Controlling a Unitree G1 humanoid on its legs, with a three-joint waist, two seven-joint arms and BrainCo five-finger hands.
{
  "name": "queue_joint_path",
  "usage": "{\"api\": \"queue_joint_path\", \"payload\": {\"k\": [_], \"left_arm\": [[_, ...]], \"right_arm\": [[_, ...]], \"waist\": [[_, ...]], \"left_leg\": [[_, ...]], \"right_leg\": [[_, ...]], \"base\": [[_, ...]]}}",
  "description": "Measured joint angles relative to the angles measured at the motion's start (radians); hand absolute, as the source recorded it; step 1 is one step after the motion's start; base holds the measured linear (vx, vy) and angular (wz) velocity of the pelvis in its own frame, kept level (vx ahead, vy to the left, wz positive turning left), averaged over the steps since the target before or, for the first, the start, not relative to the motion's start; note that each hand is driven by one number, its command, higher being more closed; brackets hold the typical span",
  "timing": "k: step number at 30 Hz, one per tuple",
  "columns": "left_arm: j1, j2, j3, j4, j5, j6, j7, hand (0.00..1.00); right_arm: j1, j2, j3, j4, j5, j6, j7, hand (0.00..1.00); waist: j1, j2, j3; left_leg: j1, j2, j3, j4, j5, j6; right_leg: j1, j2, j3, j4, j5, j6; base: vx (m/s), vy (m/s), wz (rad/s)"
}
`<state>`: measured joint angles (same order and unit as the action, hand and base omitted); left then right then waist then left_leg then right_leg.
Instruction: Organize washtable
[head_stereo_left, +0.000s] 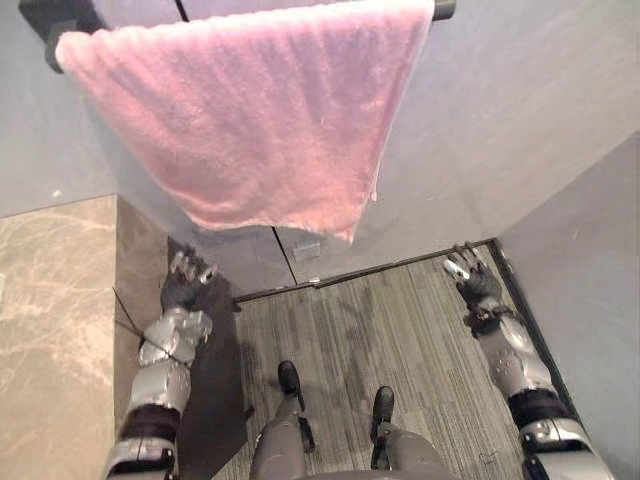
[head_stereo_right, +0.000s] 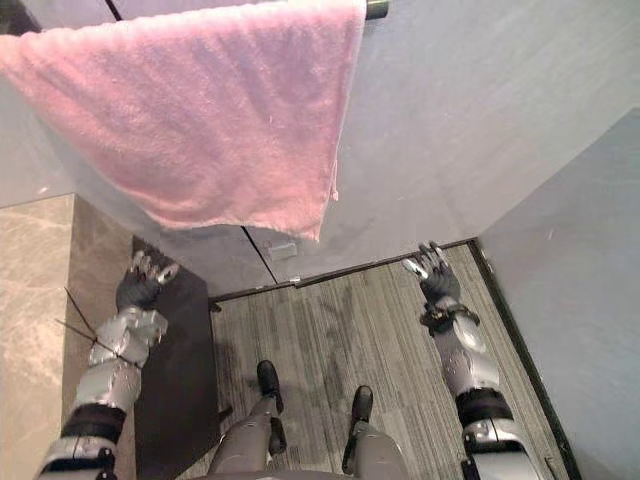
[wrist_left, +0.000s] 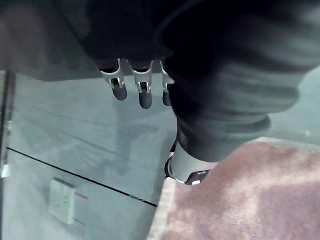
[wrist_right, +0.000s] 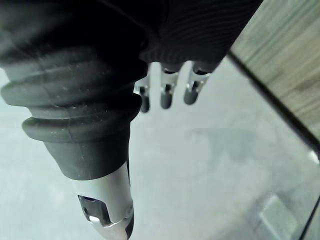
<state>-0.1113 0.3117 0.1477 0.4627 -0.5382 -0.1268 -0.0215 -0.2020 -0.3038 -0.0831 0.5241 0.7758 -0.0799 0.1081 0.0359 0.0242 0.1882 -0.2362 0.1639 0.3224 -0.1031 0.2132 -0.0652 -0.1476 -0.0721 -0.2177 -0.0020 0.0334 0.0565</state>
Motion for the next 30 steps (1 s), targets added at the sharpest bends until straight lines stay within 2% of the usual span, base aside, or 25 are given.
{"api": "queue_joint_path", "payload": {"k": [3,9,13,21,25,30], "left_arm": [[0.104,-0.102,0.023,0.000,0.009,0.008,0.000,0.00],[0.209,-0.190,0.022,0.042,0.044,0.024,-0.002,0.00],[0.250,-0.253,0.020,0.097,0.052,0.034,-0.002,0.00],[0.303,-0.312,0.020,0.208,0.053,0.035,0.003,0.00],[0.332,-0.341,0.023,0.295,0.056,0.034,0.024,0.00],[0.327,-0.347,0.058,0.356,0.060,0.030,0.030,0.00]], "right_arm": [[0.094,0.084,-0.076,0.000,-0.001,-0.001,-0.008,0.00],[0.181,0.182,-0.116,0.000,-0.020,-0.002,-0.044,0.00],[0.235,0.243,-0.129,0.012,-0.031,-0.022,-0.054,0.00],[0.344,0.329,-0.157,0.098,-0.083,-0.028,-0.106,0.00],[0.396,0.367,-0.186,0.178,-0.181,-0.031,-0.133,0.00],[0.407,0.368,-0.212,0.277,-0.217,-0.031,-0.153,0.00]], "waist": [[-0.001,0.002,-0.007],[-0.015,0.006,-0.023],[-0.019,0.017,-0.074],[-0.020,0.006,-0.123],[-0.020,-0.009,-0.136],[-0.022,-0.010,-0.144]], "left_leg": [[0.037,-0.007,0.001,0.000,-0.014,-0.001],[0.094,-0.016,-0.016,0.000,-0.016,0.000],[0.147,-0.022,-0.013,-0.001,-0.038,-0.005],[0.203,-0.026,-0.011,-0.001,-0.064,-0.012],[0.240,-0.032,-0.010,-0.001,-0.074,-0.016],[0.254,-0.041,-0.012,-0.001,-0.082,-0.016]], "right_leg": [[0.039,-0.007,-0.003,-0.002,-0.016,0.010],[0.115,-0.013,-0.036,-0.005,-0.036,0.015],[0.176,-0.017,-0.045,-0.029,-0.044,0.018],[0.236,-0.021,-0.053,-0.028,-0.071,0.023],[0.271,-0.029,-0.055,-0.023,-0.083,0.025],[0.285,-0.037,-0.057,-0.018,-0.091,0.028]], "base": [[0.10,-0.014,0.04],[0.11,-0.020,0.16],[0.04,-0.009,0.06],[0.02,-0.003,0.02],[0.06,-0.011,0.00],[0.02,-0.002,0.01]]}}
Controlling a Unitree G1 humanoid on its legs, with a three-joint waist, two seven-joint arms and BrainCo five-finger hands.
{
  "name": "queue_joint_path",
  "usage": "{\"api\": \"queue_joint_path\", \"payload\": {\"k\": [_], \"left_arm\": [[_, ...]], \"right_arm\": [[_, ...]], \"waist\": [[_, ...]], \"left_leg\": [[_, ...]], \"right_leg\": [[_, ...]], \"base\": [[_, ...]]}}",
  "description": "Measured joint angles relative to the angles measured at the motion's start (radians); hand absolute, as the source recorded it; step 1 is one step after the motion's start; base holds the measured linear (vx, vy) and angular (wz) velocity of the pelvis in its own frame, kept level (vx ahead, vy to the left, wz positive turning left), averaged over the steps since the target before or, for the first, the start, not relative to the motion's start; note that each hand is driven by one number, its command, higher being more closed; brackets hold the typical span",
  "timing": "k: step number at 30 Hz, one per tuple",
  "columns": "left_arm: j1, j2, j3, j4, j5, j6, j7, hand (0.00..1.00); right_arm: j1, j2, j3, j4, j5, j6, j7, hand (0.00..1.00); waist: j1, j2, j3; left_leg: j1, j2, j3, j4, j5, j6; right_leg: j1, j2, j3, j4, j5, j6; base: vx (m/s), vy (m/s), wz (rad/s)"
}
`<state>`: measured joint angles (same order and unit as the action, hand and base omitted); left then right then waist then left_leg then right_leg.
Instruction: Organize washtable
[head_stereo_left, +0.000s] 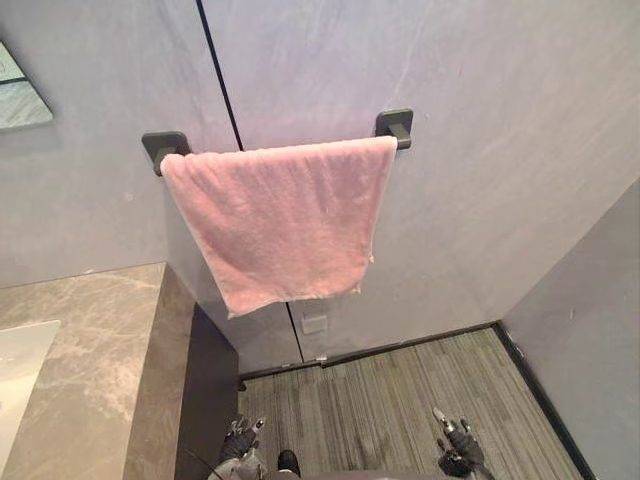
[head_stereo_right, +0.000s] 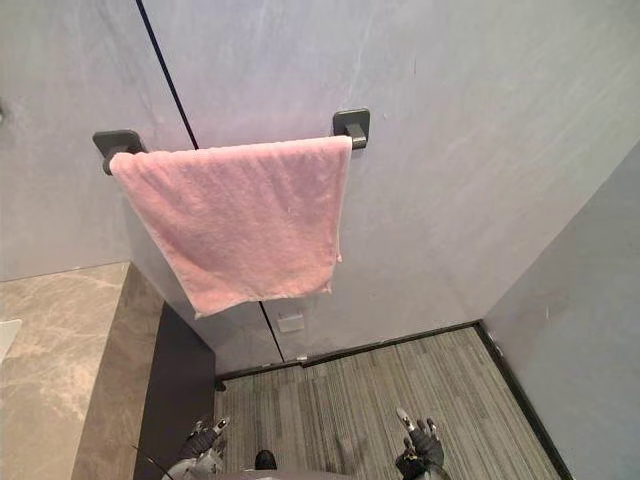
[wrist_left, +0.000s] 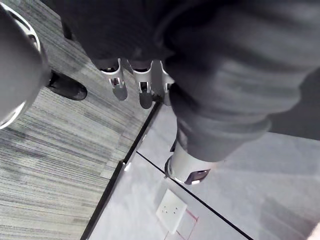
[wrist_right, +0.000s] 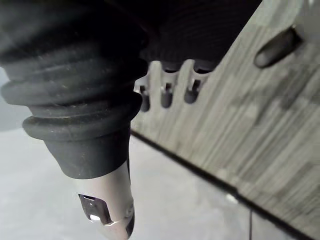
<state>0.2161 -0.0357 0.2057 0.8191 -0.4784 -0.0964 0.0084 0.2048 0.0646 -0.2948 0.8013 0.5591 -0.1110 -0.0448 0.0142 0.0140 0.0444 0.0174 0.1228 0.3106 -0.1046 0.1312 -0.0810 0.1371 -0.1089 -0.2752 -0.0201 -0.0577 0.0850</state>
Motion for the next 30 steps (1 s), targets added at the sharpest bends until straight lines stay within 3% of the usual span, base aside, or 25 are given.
{"api": "queue_joint_path", "payload": {"k": [13,30], "left_arm": [[0.000,0.021,0.002,0.084,0.019,-0.021,-0.002,0.00],[-0.001,0.035,-0.008,0.108,0.021,-0.024,0.000,0.00]], "right_arm": [[-0.013,-0.034,-0.026,0.162,-0.131,0.002,-0.010,0.00],[-0.024,-0.050,-0.022,0.199,-0.137,0.002,-0.016,0.00]], "waist": [[0.000,-0.015,0.002],[-0.001,-0.026,0.009]], "left_leg": [[0.019,-0.006,-0.017,0.000,-0.004,-0.001],[0.016,-0.025,-0.030,0.000,-0.015,0.005]], "right_leg": [[0.015,-0.007,-0.015,0.026,-0.029,0.002],[0.016,-0.017,-0.024,0.036,-0.045,0.008]], "base": [[0.00,-0.002,0.03],[0.02,-0.003,0.02]]}}
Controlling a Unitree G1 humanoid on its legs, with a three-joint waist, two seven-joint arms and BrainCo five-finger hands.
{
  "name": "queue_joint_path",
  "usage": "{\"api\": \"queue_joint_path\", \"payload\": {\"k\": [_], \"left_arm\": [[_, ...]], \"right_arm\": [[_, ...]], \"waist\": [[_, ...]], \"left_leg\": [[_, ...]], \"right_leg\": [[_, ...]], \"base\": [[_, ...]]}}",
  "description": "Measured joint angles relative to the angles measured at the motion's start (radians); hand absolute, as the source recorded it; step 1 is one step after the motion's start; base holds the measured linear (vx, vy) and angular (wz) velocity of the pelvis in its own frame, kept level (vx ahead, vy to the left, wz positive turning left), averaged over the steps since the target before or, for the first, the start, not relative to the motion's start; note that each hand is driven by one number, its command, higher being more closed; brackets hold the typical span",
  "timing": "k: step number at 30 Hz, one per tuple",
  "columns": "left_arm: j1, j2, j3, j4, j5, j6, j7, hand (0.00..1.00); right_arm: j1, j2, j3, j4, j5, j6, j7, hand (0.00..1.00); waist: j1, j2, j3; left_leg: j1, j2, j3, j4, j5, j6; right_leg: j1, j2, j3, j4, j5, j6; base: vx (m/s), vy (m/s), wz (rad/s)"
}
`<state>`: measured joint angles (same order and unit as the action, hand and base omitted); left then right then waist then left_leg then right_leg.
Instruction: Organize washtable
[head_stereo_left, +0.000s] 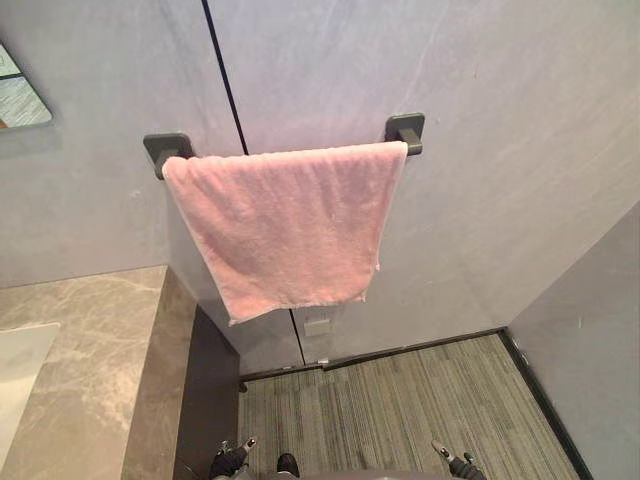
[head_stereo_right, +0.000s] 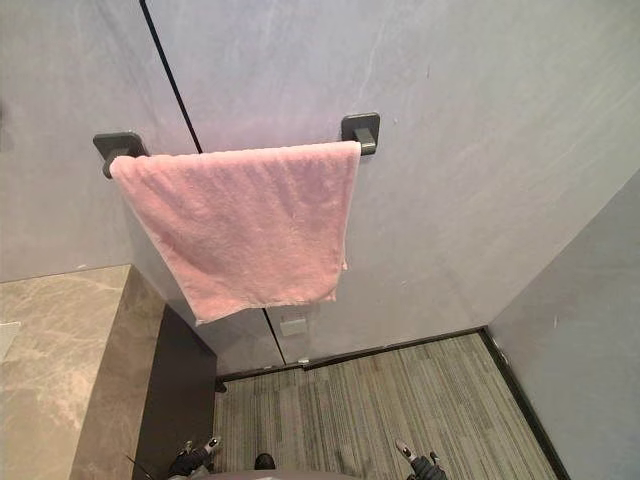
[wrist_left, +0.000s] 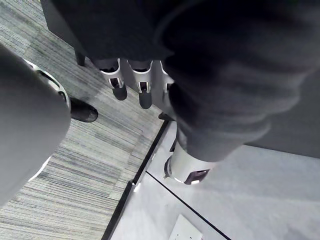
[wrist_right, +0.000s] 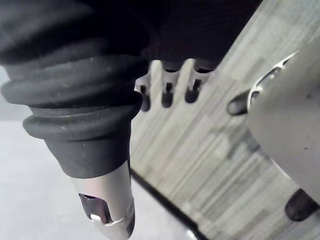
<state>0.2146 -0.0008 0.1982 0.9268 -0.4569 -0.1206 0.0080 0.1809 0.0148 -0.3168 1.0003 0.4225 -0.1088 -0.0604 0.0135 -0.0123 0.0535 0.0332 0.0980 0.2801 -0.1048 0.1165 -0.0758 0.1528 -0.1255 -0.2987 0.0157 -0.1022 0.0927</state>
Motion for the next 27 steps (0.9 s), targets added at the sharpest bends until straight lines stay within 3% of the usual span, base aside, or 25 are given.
{"api": "queue_joint_path", "payload": {"k": [27], "left_arm": [[0.001,0.006,0.005,0.028,0.000,0.000,0.000,0.00]], "right_arm": [[-0.019,-0.003,0.003,0.037,-0.004,0.001,0.000,0.00]], "waist": [[-0.001,-0.003,0.004]], "left_leg": [[-0.001,-0.001,0.004,0.000,-0.004,-0.001]], "right_leg": [[-0.002,0.000,0.010,-0.003,-0.001,0.000]], "base": [[0.00,0.000,0.00]]}}
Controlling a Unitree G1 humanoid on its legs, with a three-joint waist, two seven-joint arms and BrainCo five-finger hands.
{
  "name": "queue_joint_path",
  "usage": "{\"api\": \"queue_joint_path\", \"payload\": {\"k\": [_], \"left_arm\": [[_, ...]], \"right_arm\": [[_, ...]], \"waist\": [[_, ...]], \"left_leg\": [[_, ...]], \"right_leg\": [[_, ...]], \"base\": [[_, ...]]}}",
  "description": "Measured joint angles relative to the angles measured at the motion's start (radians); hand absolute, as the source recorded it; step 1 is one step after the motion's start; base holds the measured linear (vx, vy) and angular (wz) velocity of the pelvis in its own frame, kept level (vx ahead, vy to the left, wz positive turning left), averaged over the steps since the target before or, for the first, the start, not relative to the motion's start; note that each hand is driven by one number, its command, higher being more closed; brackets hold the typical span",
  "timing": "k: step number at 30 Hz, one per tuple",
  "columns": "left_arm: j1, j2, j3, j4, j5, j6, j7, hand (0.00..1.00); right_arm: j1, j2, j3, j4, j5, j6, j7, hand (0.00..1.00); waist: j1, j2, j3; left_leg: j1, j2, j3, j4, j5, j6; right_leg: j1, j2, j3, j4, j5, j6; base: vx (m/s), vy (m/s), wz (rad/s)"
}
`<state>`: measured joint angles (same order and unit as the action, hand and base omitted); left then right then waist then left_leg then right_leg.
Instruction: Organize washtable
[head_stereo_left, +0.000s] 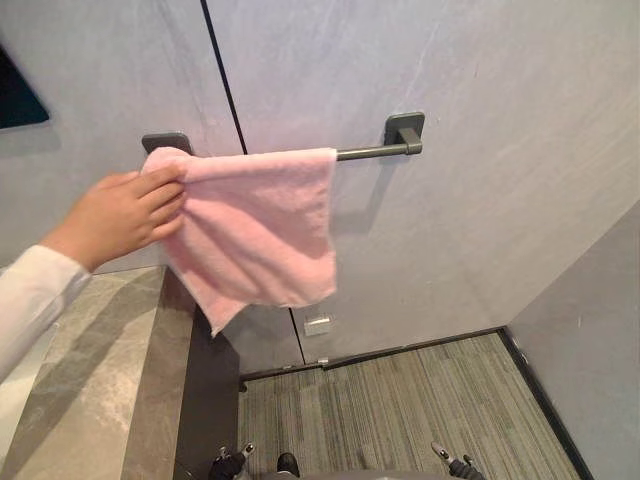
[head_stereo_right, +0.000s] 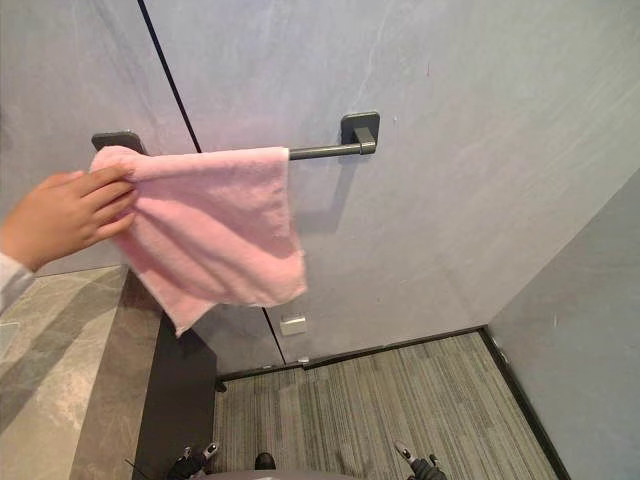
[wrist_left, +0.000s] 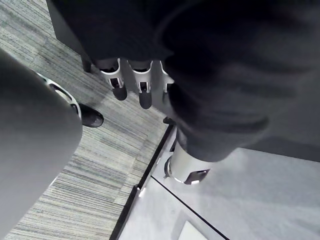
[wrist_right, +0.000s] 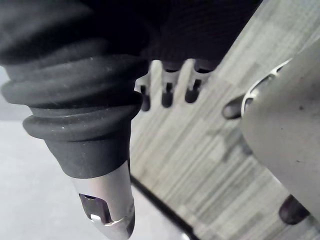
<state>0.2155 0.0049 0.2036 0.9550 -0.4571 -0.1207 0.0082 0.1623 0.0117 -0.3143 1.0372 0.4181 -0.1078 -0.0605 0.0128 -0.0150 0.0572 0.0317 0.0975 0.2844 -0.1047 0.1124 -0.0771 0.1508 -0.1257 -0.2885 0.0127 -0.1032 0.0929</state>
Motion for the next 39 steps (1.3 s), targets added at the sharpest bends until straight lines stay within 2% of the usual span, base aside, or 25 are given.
{"api": "queue_joint_path", "payload": {"k": [19,21,24,28,31,36,39], "left_arm": [[-0.012,0.008,0.006,0.000,-0.001,0.002,0.017,0.00],[0.003,0.003,0.004,-0.069,-0.001,0.005,0.018,0.00],[0.024,0.003,0.002,-0.264,0.001,0.005,0.016,0.00],[0.041,0.057,0.010,-0.545,0.039,-0.005,-0.011,0.00],[0.033,0.071,0.050,-0.703,0.036,-0.021,-0.031,0.00],[0.010,0.087,0.127,-0.925,0.038,-0.046,-0.033,0.00],[-0.014,0.119,0.150,-1.021,0.040,-0.054,-0.031,0.00]], "right_arm": [[-0.020,-0.008,0.001,-0.013,-0.022,0.001,-0.002,0.00],[-0.016,-0.002,0.001,-0.075,-0.013,0.002,-0.004,0.00],[-0.020,-0.003,-0.002,-0.241,0.025,-0.003,-0.006,0.00],[-0.053,-0.028,-0.007,-0.444,0.088,-0.039,-0.002,0.00],[-0.070,-0.036,-0.004,-0.557,0.091,-0.041,0.002,0.00],[-0.110,-0.065,-0.003,-0.680,0.104,-0.043,0.034,0.00],[-0.141,-0.090,0.005,-0.736,0.123,-0.044,0.047,0.00]], "waist": [[0.000,0.000,0.010],[0.000,0.004,0.013],[0.001,-0.007,0.027],[0.000,-0.008,0.027],[0.000,-0.005,0.026],[-0.001,-0.003,0.024],[-0.002,0.002,0.021]], "left_leg": [[0.000,0.000,0.004,0.000,-0.003,-0.001],[0.000,0.000,0.004,0.000,-0.003,-0.001],[-0.005,0.003,0.008,0.000,-0.003,-0.001],[-0.013,-0.002,0.012,0.000,-0.008,0.001],[-0.017,-0.004,0.011,0.000,-0.011,0.001],[-0.021,-0.001,0.007,0.007,-0.010,0.001],[-0.029,0.010,0.006,0.007,-0.009,0.001]], "right_leg": [[0.000,0.000,0.003,-0.003,-0.001,-0.001],[-0.001,0.000,0.003,-0.003,-0.001,-0.001],[-0.008,-0.001,0.005,-0.001,-0.003,-0.003],[-0.019,-0.005,0.008,-0.001,-0.003,-0.002],[-0.019,-0.006,0.007,-0.004,-0.003,-0.002],[-0.023,-0.003,0.005,0.003,0.001,-0.006],[-0.035,0.003,0.008,0.005,0.014,-0.025]], "base": [[0.00,0.000,0.00],[0.00,0.000,0.00],[0.00,0.000,-0.01],[0.00,0.000,-0.01],[0.00,0.000,0.00],[0.02,-0.009,0.00],[0.00,-0.004,-0.04]]}}
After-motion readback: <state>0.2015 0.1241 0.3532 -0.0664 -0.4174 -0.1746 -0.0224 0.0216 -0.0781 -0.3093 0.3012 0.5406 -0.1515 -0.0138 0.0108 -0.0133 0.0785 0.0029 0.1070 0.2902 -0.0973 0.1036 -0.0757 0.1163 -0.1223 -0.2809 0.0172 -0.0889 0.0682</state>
